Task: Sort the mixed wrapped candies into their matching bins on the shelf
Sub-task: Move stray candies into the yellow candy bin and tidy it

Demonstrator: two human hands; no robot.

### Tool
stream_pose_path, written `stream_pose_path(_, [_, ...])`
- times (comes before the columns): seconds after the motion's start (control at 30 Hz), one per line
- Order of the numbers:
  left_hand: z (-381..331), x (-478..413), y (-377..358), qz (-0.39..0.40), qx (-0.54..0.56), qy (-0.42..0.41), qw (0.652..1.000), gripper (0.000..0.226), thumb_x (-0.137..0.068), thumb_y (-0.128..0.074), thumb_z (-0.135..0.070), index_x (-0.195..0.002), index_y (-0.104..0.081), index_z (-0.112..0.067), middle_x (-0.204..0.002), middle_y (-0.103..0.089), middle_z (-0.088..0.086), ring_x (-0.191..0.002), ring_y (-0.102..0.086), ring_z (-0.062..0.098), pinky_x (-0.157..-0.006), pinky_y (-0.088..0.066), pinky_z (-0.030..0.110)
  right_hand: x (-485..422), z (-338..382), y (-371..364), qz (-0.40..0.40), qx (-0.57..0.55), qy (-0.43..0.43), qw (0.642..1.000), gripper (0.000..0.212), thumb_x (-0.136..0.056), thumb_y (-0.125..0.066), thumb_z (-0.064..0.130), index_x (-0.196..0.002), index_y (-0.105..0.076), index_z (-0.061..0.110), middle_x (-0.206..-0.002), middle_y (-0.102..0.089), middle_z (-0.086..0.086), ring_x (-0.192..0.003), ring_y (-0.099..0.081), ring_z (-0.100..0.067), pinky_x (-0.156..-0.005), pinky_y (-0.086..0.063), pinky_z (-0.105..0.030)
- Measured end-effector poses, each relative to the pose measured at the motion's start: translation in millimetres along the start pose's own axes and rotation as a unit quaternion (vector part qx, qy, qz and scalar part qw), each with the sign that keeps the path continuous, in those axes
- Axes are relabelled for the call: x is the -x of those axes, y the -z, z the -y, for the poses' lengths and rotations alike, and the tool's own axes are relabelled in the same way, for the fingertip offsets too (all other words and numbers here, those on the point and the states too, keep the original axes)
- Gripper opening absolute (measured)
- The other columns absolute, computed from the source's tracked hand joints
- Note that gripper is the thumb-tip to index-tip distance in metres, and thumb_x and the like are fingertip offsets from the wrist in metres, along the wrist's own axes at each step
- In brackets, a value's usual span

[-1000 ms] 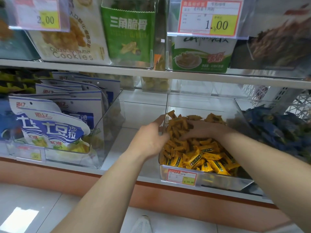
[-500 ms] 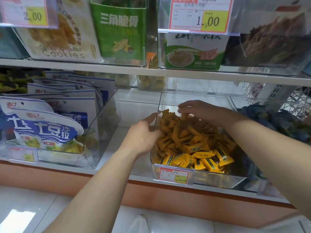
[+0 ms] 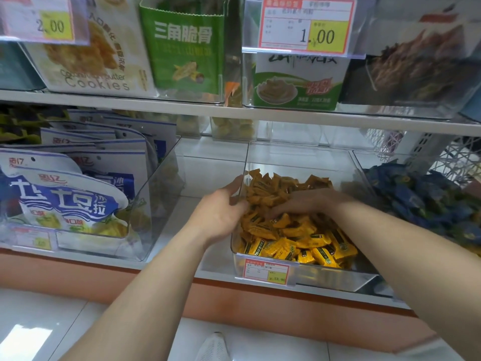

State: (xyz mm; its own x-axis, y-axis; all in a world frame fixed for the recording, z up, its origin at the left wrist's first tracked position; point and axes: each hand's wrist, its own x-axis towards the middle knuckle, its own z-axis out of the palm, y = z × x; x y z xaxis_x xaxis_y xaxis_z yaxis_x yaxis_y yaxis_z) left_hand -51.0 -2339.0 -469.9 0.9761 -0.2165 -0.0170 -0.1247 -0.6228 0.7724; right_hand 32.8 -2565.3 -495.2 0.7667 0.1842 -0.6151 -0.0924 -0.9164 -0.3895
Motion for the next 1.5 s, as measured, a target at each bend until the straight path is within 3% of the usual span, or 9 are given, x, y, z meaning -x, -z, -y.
stream_pose_path(0.17, [1,0,3,-0.005,-0.011,0.006,1.000,0.058,-0.098,-0.052,-0.036,-0.152,-0.030,-0.041,-0.136,-0.062,-0.001,-0.117,-0.062,0.021,-0.102,-0.049,0.041,2,-1,0,-0.033,-0.088,-0.024,0.995,0.110,-0.043,-0.074,0.083,-0.137,-0.056,0.029,-0.146,-0.051,-0.002,-0.133,-0.046,-0.029,-0.105,-0.039,-0.043])
stream_pose_path(0.37, [0,0,2,-0.020,-0.018,0.003,1.000,0.060,-0.096,-0.055,-0.035,-0.151,-0.032,-0.043,-0.133,-0.064,-0.001,-0.109,-0.066,0.021,-0.098,-0.052,0.041,8,14,1,-0.087,-0.236,0.051,0.967,0.057,-0.067,-0.080,0.062,-0.109,-0.074,0.025,-0.114,-0.072,-0.004,-0.108,-0.066,-0.026,-0.102,-0.049,-0.046])
stream_pose_path(0.63, [6,3,0,-0.022,0.014,0.004,1.000,0.065,-0.094,-0.059,-0.037,-0.152,-0.030,-0.042,-0.141,-0.058,-0.003,-0.127,-0.057,0.018,-0.103,-0.046,0.034,39,3,23,-0.057,-0.351,0.151,0.922,0.043,-0.090,-0.064,0.053,-0.116,-0.071,0.019,-0.111,-0.075,-0.009,-0.099,-0.072,-0.032,-0.086,-0.058,-0.046])
stream_pose_path(0.83, [9,2,1,-0.003,0.024,-0.004,1.000,0.067,-0.095,-0.060,-0.034,-0.153,-0.026,-0.042,-0.144,-0.055,-0.002,-0.134,-0.051,0.017,-0.106,-0.047,0.038,73,-2,38,-0.107,-0.041,0.177,0.977,0.039,-0.096,-0.053,0.055,-0.088,-0.079,0.027,-0.095,-0.075,0.010,-0.091,-0.069,-0.005,-0.089,-0.044,-0.033])
stream_pose_path(0.93, [11,2,1,-0.001,0.029,-0.004,1.000,0.069,-0.095,-0.061,-0.033,-0.153,-0.025,-0.043,-0.144,-0.055,-0.005,-0.134,-0.050,0.015,-0.104,-0.046,0.031,85,3,17,-0.037,0.064,0.161,0.984,0.036,-0.087,-0.055,0.063,-0.113,-0.064,0.039,-0.114,-0.061,0.019,-0.112,-0.059,-0.009,-0.098,-0.041,-0.031])
stream_pose_path(1.1, [14,1,0,0.005,0.036,-0.006,0.999,0.069,-0.095,-0.060,-0.032,-0.152,-0.024,-0.046,-0.144,-0.054,-0.007,-0.133,-0.050,0.013,-0.097,-0.043,0.024,112,4,5,-0.177,0.328,0.171,0.912,0.057,-0.084,-0.048,0.076,-0.123,-0.062,0.036,-0.119,-0.062,0.015,-0.103,-0.059,-0.011,-0.089,-0.051,-0.033])
stream_pose_path(1.17, [15,1,0,0.006,0.037,-0.004,0.999,0.070,-0.094,-0.060,-0.032,-0.152,-0.023,-0.046,-0.144,-0.054,-0.007,-0.134,-0.049,0.014,-0.101,-0.044,0.027,125,-5,3,-0.210,0.265,0.214,0.916,0.046,-0.085,-0.045,0.072,-0.110,-0.065,0.039,-0.108,-0.064,0.018,-0.094,-0.058,-0.002,-0.085,-0.051,-0.031])
stream_pose_path(1.27, [13,1,0,0.007,0.041,0.000,0.999,0.071,-0.094,-0.062,-0.033,-0.152,-0.024,-0.046,-0.143,-0.055,-0.005,-0.133,-0.051,0.014,-0.103,-0.044,0.031,132,-15,-15,-0.023,0.119,0.206,0.971,0.035,-0.096,-0.045,0.062,-0.104,-0.070,0.038,-0.098,-0.069,0.022,-0.091,-0.062,0.005,-0.085,-0.050,-0.023])
stream_pose_path(1.5, [4,3,3,-0.005,0.046,0.030,0.999,0.081,-0.076,-0.065,-0.047,-0.150,-0.033,-0.042,-0.132,-0.065,-0.003,-0.119,-0.062,0.017,-0.106,-0.047,0.037,97,-6,-35,0.053,0.215,0.127,0.967,0.051,-0.103,-0.034,0.055,-0.148,-0.044,0.034,-0.156,-0.039,0.015,-0.142,-0.035,-0.009,-0.111,-0.025,-0.027])
